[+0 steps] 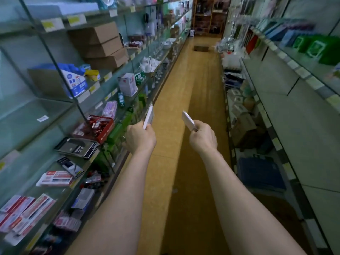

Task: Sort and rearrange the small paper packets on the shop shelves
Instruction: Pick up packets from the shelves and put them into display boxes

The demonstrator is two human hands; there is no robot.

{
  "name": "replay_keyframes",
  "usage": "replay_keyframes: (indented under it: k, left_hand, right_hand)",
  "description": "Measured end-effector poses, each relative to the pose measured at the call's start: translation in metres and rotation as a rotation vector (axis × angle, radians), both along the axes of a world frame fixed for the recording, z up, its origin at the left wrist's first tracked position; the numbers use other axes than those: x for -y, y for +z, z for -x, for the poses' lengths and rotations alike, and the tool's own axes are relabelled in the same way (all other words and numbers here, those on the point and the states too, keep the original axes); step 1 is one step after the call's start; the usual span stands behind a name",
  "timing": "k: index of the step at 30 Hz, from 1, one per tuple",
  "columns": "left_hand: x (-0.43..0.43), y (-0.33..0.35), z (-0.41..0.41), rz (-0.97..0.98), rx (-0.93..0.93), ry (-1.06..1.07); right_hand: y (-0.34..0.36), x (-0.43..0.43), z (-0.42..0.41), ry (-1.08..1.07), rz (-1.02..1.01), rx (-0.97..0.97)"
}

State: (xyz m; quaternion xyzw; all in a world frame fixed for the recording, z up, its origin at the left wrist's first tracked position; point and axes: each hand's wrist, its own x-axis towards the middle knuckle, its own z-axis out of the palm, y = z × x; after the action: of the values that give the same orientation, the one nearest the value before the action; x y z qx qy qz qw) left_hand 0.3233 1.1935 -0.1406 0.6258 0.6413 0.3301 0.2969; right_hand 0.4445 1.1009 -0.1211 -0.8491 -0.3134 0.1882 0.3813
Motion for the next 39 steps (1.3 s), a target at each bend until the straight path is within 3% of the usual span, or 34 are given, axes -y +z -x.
replay_keyframes:
  k: [18, 39]
  left_hand:
    - [-0.120, 0.003, -0.101, -0.012, -0.220, -0.092]
    - [-0.257, 0.029, -0.298, -0.030, -0.201, 0.094]
  right_hand:
    - [-0.014, -0.134, -0.091, -0.001, 0.106, 0.062]
    - [0.014, -0.299, -0.291, 0.245, 0.075, 0.131]
